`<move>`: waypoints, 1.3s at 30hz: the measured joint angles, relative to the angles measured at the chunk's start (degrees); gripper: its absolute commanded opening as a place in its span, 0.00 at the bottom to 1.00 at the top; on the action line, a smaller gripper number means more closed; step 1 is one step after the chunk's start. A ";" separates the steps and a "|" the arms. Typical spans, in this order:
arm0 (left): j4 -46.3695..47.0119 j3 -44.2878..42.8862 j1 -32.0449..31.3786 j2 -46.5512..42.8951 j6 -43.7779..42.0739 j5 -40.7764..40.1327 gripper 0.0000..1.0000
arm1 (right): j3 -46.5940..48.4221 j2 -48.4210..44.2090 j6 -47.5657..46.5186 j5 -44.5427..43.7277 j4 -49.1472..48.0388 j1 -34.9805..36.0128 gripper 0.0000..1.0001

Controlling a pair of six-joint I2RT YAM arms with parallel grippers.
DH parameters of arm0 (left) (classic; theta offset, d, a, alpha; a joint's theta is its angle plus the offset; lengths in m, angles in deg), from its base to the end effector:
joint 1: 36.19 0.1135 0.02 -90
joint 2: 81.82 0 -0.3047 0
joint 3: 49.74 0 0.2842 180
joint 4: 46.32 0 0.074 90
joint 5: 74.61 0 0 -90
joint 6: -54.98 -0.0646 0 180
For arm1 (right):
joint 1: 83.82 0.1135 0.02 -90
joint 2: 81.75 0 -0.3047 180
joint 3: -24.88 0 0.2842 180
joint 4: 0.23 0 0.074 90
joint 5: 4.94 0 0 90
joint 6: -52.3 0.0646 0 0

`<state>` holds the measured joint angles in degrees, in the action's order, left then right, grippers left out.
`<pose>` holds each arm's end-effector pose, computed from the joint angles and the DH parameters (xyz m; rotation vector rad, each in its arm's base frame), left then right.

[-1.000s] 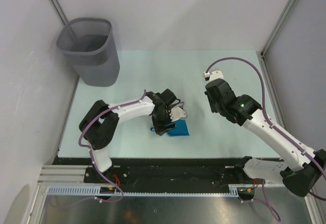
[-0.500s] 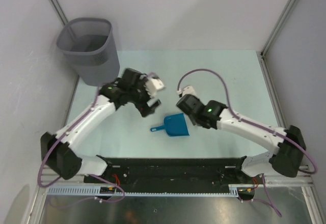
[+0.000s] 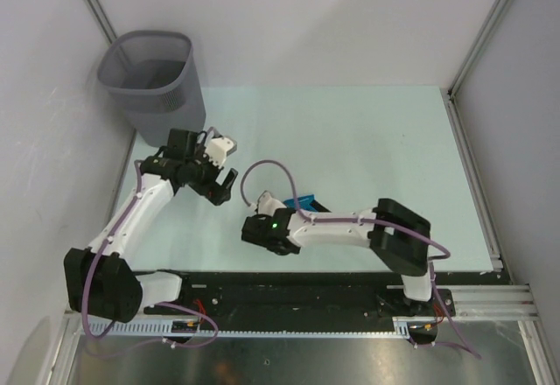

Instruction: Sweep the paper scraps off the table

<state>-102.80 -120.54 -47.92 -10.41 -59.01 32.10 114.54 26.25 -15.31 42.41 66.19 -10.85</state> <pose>0.2712 -0.0753 0.2852 0.8793 2.3715 -0.2893 0.1575 0.3649 0.1929 -1.0167 2.2553 -0.5664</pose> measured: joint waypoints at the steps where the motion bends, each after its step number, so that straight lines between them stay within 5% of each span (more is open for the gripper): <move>1: 0.09 0.48 0.39 -0.50 0.00 0.13 1.00 | 0.96 1.60 -0.09 -0.59 0.59 0.63 0.13; 5: 0.52 1.79 2.32 -1.86 0.00 0.24 1.00 | 3.96 6.12 -0.42 -0.70 1.55 2.21 0.54; 6: 0.70 2.14 2.62 -1.88 0.02 0.26 1.00 | 4.72 6.95 -0.15 0.92 0.83 2.36 0.72; 14: 1.86 4.74 3.52 -1.88 0.02 0.52 1.00 | 9.66 8.57 -5.60 10.12 -6.91 6.23 0.99; 20: 3.23 6.80 3.89 -1.90 0.02 0.72 1.00 | 3.06 -3.87 -12.76 33.55 -19.65 6.60 1.00; 25: 3.74 9.05 4.09 -1.92 0.00 1.95 1.00 | -2.38 -15.91 -16.04 56.54 -26.25 -3.93 1.00; 33: 4.70 10.97 4.31 -1.97 -0.02 2.99 1.00 | -13.09 -24.17 -14.71 70.77 -29.86 -26.69 1.00; 39: 5.07 11.26 4.42 -1.97 -0.02 3.13 1.00 | -21.38 -32.46 -6.51 76.35 -31.36 -55.56 1.00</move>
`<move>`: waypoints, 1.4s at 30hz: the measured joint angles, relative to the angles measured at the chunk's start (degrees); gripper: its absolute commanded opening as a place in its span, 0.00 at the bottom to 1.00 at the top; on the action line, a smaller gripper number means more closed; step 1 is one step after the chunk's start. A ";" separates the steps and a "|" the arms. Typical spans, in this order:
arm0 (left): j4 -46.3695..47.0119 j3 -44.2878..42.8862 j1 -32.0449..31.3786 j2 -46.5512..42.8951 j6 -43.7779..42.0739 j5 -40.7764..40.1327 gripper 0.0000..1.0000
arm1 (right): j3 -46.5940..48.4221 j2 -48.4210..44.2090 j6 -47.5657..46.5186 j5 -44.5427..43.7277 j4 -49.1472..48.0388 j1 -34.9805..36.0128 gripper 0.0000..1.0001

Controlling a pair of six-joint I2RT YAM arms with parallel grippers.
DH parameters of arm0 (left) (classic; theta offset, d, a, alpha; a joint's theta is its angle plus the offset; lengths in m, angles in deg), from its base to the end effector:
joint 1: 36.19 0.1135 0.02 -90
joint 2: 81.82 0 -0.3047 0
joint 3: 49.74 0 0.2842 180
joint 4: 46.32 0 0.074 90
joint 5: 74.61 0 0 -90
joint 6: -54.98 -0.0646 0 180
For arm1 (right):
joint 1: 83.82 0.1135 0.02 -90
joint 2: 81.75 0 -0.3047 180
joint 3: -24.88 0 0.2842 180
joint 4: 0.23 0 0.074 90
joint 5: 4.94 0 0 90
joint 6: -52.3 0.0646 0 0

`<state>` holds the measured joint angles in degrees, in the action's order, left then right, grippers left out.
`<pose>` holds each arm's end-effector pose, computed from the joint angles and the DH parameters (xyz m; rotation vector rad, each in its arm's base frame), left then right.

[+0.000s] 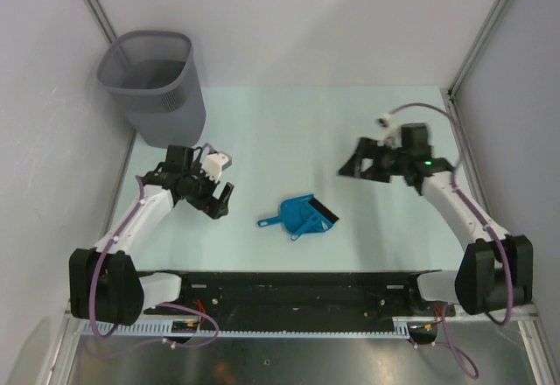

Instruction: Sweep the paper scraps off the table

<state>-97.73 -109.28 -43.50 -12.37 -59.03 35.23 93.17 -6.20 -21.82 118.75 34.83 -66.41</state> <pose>0.2528 -0.0545 0.2317 0.8067 2.4509 -0.3503 0.2949 0.1300 0.2866 -0.3428 2.3256 0.9708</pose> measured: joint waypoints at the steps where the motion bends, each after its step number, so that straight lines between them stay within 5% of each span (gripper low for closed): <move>1: 0.02 0.07 0.00 0.00 0.00 0.02 1.00 | -1.09 -0.94 1.05 0.44 -0.44 -4.39 1.00; 5: 0.20 0.24 0.00 0.00 0.00 0.13 1.00 | -6.36 -5.90 4.94 -2.49 0.28 -23.67 1.00; 8: 0.42 0.33 0.02 0.00 0.04 0.13 1.00 | -9.35 -11.30 5.62 -11.65 1.90 -29.40 1.00; 15: 2.40 0.33 0.13 0.66 2.16 -1.53 1.00 | -16.28 -22.16 6.27 -32.94 -1.79 -25.88 1.00; 24: 17.70 7.50 0.37 -2.73 6.78 -4.24 1.00 | -33.86 -30.25 6.69 -44.70 -16.39 -20.68 1.00; 34: 56.06 31.41 0.46 -13.33 14.16 -8.39 1.00 | -41.46 -30.42 6.12 -54.18 -31.93 -18.08 1.00; 42: 80.65 42.03 0.48 -12.85 15.85 -12.02 1.00 | -53.66 -31.87 3.63 -50.18 -47.84 -21.73 1.00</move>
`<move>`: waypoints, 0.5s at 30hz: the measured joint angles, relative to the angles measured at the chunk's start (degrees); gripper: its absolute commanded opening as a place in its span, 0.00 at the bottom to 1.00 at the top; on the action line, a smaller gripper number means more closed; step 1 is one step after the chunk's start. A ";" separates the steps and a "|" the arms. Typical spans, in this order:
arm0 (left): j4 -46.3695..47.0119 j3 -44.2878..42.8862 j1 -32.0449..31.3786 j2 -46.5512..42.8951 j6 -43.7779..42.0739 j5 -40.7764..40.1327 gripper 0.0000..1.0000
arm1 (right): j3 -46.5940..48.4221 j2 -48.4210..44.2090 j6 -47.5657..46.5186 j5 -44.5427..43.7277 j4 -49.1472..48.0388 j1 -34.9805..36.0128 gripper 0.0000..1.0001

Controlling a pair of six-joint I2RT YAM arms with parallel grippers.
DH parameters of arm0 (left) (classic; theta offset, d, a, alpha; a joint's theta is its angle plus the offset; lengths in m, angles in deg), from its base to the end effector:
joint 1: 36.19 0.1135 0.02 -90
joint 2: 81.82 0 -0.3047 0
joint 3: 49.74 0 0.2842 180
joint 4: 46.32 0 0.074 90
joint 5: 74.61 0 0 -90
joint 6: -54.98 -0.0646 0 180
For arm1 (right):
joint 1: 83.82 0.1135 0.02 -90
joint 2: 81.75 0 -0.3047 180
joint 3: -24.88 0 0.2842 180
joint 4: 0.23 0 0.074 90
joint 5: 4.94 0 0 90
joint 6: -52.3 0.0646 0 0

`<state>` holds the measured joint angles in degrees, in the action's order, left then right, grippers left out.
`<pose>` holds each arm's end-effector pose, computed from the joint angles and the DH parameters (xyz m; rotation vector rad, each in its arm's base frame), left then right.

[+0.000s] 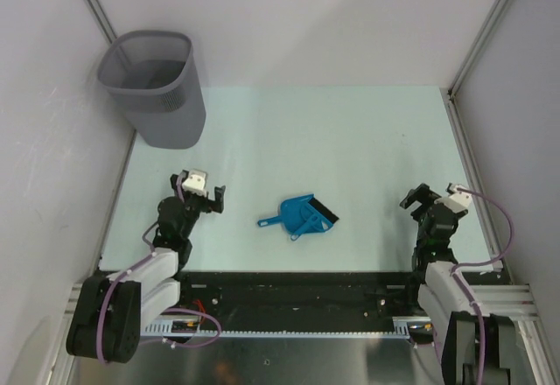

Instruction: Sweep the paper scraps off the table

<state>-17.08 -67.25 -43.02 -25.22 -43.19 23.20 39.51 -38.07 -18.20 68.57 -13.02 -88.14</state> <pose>0.2063 -0.0335 0.1651 0.3261 1.7114 -0.1016 0.1767 -0.0317 0.1479 0.5731 1.7520 -0.0817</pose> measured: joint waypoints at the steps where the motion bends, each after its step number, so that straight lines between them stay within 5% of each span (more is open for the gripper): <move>1: 2.86 0.28 0.00 0.22 0.15 -0.55 1.00 | -0.07 1.40 -0.22 0.81 -2.56 -0.94 1.00; 15: 15.85 1.99 4.55 1.62 1.60 -4.70 1.00 | 6.49 27.12 -5.22 9.44 -24.72 -4.96 1.00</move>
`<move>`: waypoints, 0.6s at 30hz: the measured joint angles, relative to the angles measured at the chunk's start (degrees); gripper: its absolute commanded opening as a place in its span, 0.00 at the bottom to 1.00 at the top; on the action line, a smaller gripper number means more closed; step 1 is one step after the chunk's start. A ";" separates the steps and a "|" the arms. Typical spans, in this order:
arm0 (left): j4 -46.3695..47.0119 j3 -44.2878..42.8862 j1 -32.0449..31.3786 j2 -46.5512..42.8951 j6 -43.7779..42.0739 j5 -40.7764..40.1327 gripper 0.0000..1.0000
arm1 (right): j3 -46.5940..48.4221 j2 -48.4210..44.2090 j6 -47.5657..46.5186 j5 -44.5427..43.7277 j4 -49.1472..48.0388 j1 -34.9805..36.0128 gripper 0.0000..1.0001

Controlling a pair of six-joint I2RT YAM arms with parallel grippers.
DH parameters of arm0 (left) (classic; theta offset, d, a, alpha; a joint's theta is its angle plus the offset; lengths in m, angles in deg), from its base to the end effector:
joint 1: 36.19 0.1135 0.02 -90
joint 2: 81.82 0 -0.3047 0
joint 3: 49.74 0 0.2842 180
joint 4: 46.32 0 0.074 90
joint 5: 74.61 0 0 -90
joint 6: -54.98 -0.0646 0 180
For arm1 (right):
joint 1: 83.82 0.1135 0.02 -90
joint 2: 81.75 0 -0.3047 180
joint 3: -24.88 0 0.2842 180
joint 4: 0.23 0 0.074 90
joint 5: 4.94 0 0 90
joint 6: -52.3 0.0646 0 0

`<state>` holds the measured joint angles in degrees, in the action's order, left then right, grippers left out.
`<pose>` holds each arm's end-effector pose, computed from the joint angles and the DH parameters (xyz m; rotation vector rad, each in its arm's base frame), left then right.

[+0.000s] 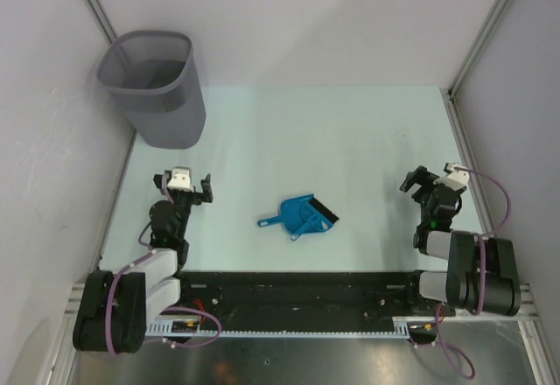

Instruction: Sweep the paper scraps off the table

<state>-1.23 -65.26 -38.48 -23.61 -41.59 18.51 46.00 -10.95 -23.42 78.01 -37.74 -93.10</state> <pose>0.2065 -0.0118 0.1856 0.1613 1.5205 0.0179 0.2343 -0.0463 0.1554 0.4500 1.7241 -0.0469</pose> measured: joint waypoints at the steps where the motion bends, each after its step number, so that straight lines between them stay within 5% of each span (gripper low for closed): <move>1: 0.68 -0.07 0.50 1.07 0.20 0.04 1.00 | 0.79 2.14 -0.26 1.20 -1.81 -0.28 1.00; 7: 1.90 -0.15 1.68 2.99 0.81 2.10 1.00 | 2.16 6.67 -3.15 6.93 -5.75 1.51 1.00; 13: 11.65 -0.24 1.62 17.18 1.11 4.50 1.00 | 5.01 13.09 -8.11 3.89 -7.80 8.81 1.00; 18: 14.05 -0.17 1.57 18.93 1.20 4.59 1.00 | 5.46 13.66 -9.64 1.18 -8.74 10.23 1.00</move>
<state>12.82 -65.44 -36.90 -4.68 -40.39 23.09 51.46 2.71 -33.06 79.19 -46.48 -82.87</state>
